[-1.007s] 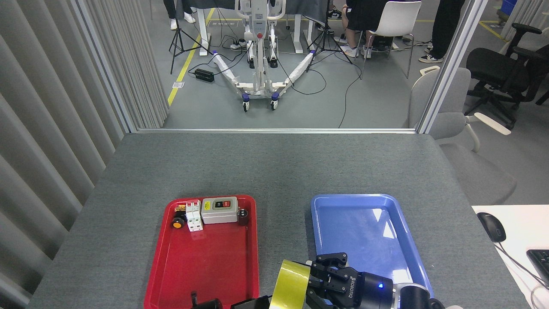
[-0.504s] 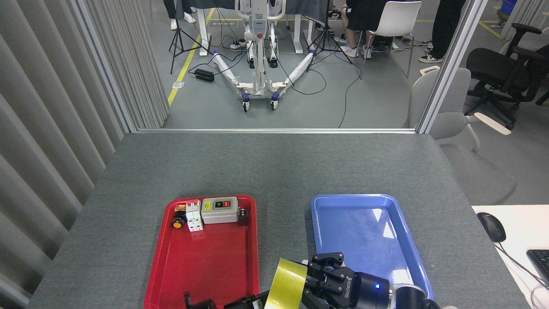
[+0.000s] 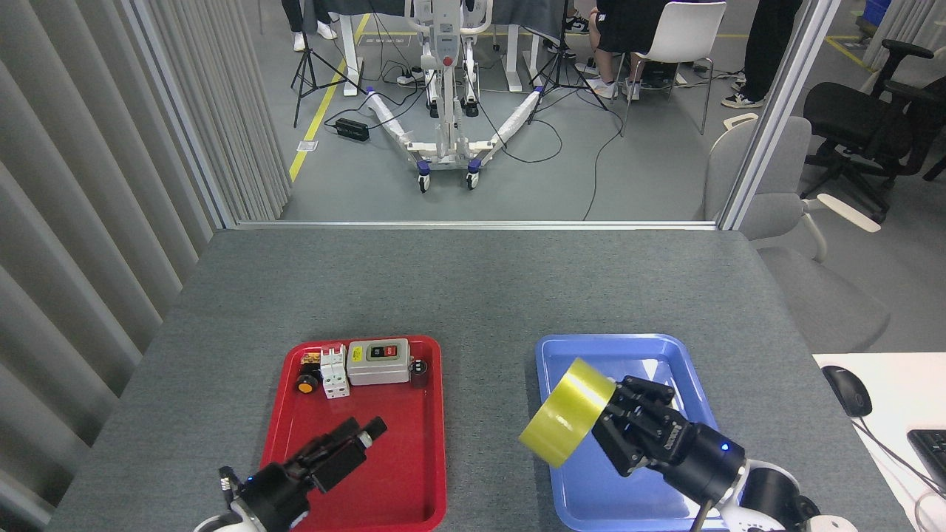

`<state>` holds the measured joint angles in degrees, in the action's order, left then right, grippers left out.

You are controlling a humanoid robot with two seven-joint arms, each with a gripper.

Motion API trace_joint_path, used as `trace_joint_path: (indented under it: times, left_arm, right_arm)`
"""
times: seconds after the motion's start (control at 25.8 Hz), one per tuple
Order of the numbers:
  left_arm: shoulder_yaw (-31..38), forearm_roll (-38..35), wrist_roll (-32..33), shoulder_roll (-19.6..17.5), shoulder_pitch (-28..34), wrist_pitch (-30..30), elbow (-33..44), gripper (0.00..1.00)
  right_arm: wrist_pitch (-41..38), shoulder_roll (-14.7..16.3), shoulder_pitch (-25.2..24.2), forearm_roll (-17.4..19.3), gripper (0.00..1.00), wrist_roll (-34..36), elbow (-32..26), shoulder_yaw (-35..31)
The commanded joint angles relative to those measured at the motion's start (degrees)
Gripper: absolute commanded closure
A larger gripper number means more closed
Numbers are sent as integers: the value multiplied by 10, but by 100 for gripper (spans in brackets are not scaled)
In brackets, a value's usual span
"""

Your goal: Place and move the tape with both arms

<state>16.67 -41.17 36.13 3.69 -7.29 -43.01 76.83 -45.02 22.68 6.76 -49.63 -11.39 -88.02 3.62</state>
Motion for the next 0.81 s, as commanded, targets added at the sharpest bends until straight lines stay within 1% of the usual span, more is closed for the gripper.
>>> trace_joint_path:
  times: [0.0,0.04,0.08,0.12,0.23,0.31,0.39,0.46,0.54,0.62,0.66,0.7,0.77]
  left_arm:
    - [40,-314,-321,11,25,43,107,0]
    - [39,-342,-364,24,47,86,135,0]
    - [35,-340,-376,31,60,134,154,0]
    - [22,-335,-375,31,68,178,167,0]
    - [-73,-337,-374,29,86,323,176,0]
    - [-128,-342,-373,27,92,420,177,0]
    - [-165,-346,-372,26,92,485,176,0]
    - [-181,-350,-374,26,90,498,172,0]
    - [-186,-374,-379,26,88,498,170,0]
    - [-187,-408,-383,26,81,498,149,0]
    - [-187,-428,-388,26,75,498,137,0]
    - [-187,-441,-396,26,72,497,128,0]
    - [-186,-444,-432,18,72,488,116,0]
  right_arm:
    - [0,-33,7,-6,84,-27,48,-102]
    - [10,-33,14,-5,84,-45,54,-111]
    - [41,-33,23,-4,84,-61,58,-113]
    - [73,-33,28,-5,84,-72,58,-113]
    - [179,-24,30,-4,84,-80,59,-110]
    - [246,-5,36,-3,84,-91,60,-101]
    - [308,14,44,4,83,-145,60,-84]
    - [367,24,49,7,83,-189,63,-69]
    - [411,34,52,7,83,-207,65,-51]
    - [446,62,53,9,83,-214,62,-14]
    - [464,81,55,18,83,-222,60,12]
    - [485,97,56,40,83,-230,59,38]
    - [524,126,77,102,83,-240,59,77]
